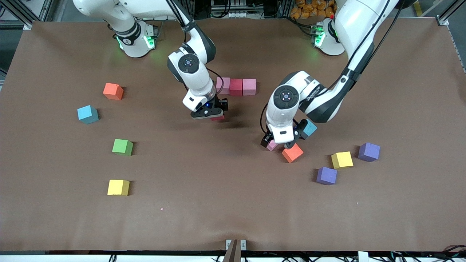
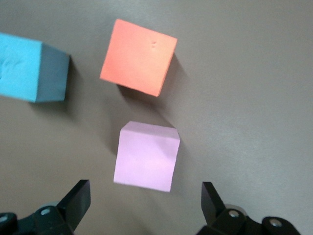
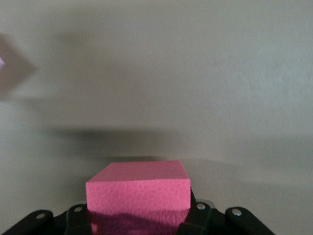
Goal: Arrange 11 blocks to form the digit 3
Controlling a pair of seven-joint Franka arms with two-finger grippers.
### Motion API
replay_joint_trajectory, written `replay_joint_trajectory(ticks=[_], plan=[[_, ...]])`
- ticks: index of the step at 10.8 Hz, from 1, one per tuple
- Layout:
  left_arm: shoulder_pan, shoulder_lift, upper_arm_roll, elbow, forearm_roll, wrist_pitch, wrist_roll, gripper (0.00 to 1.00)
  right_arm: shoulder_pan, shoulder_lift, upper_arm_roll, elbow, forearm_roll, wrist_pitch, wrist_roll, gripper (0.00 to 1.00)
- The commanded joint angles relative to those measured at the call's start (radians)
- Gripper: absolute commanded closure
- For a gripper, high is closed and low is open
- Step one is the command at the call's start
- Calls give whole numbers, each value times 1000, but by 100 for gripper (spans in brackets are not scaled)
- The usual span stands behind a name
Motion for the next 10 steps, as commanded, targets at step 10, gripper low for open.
replay_joint_trajectory(ticks=[10], plan=[[24, 89, 0, 31, 20, -1, 114, 0, 231, 47, -131, -36, -85, 16, 257, 65]])
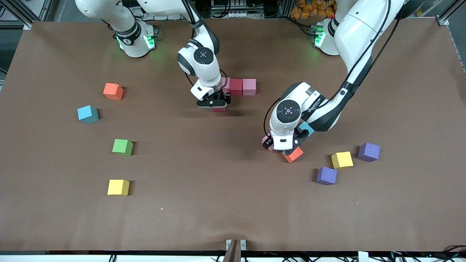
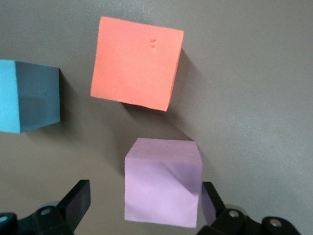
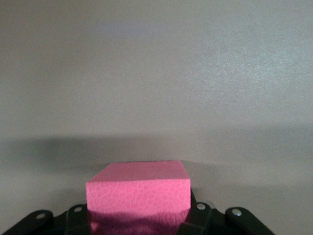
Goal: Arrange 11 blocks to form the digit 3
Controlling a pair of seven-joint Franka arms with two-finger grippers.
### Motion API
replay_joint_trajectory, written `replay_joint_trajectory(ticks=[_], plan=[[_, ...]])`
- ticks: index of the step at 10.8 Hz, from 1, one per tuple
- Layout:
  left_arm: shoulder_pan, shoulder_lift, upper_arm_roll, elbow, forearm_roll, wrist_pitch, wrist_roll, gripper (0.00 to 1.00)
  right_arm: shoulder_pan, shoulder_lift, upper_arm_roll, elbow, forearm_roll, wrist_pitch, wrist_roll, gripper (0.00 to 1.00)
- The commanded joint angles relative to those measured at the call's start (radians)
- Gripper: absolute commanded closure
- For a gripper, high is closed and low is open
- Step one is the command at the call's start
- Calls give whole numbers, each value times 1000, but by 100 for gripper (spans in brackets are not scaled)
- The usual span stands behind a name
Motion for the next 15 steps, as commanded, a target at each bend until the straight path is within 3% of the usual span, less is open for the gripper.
replay_joint_trajectory(ticks=[1, 11, 15], plan=[[5, 22, -6, 27, 23, 2, 12, 0, 36, 0, -18, 7, -22, -1, 56, 65], [-11, 62, -6, 30, 32, 45, 13, 0, 79, 39, -23, 34, -25, -25, 105, 65], [0, 63, -6, 30, 61, 45, 13, 25, 82, 28, -29, 34, -35, -51, 104, 65]])
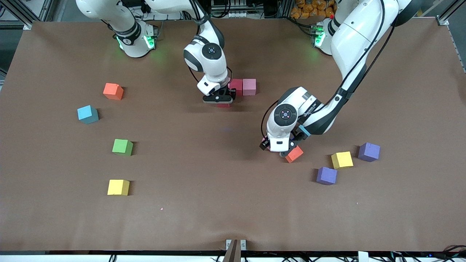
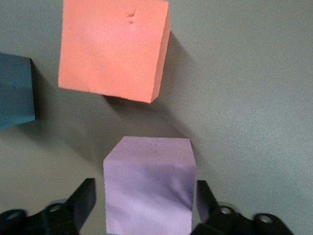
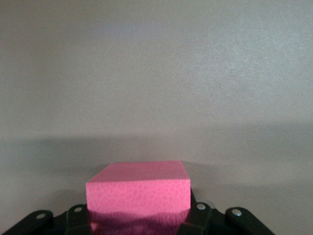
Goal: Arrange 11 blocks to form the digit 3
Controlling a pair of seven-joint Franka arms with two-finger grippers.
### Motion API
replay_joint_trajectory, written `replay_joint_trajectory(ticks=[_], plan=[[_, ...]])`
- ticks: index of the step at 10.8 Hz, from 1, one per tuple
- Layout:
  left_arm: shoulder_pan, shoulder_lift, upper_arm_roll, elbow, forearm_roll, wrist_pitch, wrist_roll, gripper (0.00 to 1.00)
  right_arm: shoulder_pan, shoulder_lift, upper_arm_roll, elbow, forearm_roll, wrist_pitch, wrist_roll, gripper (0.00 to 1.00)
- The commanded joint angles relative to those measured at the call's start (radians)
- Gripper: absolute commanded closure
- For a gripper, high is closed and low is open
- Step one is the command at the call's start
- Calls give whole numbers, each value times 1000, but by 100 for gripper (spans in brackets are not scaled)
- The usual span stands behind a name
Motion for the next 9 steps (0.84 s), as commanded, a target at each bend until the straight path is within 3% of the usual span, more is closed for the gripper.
replay_joint_trajectory(ticks=[1, 4, 9], plan=[[7, 13, -4, 19, 32, 0, 12, 29, 24, 9, -32, 6, -40, -14, 28, 65], [7, 13, -3, 19, 32, 0, 12, 39, 24, 11, -32, 5, -44, -14, 32, 65], [-11, 4, -6, 62, 35, 0, 26, 46, 28, 11, -32, 8, -44, -16, 45, 64]])
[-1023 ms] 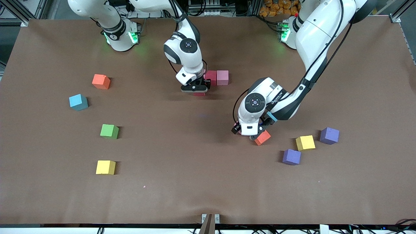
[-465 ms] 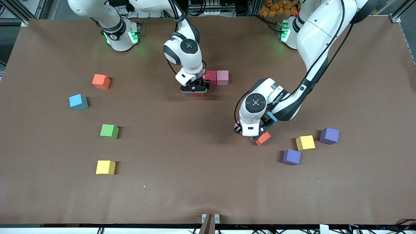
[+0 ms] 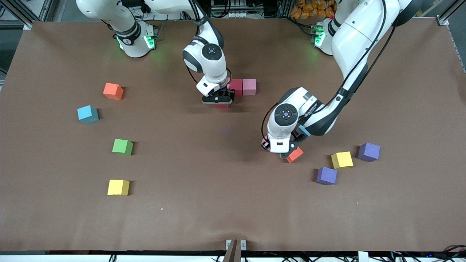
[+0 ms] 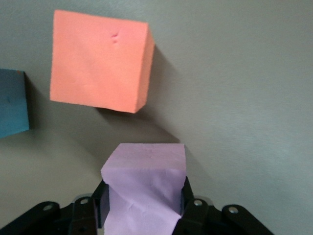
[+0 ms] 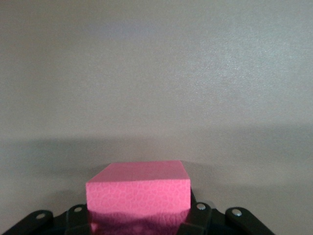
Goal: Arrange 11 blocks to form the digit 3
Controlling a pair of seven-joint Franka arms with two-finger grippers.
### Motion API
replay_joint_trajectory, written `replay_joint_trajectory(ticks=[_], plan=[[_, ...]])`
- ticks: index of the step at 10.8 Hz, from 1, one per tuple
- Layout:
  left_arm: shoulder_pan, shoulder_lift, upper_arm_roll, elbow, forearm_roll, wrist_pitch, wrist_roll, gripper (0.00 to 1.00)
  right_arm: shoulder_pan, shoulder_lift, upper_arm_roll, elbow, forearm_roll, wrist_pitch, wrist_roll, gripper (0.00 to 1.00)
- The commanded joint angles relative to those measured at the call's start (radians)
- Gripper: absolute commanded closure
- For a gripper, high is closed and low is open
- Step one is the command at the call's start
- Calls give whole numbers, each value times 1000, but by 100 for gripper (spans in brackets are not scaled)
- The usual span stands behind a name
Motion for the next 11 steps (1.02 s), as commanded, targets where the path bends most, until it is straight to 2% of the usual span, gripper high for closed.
replay_joint_trajectory(ticks=[1, 11], plan=[[-23, 2, -3, 35, 25, -6, 17, 48, 24, 10, -18, 9, -19, -9, 38, 64], [-144, 18, 10, 150, 21, -18, 55, 51, 27, 1, -16, 23, -13, -44, 51, 64]])
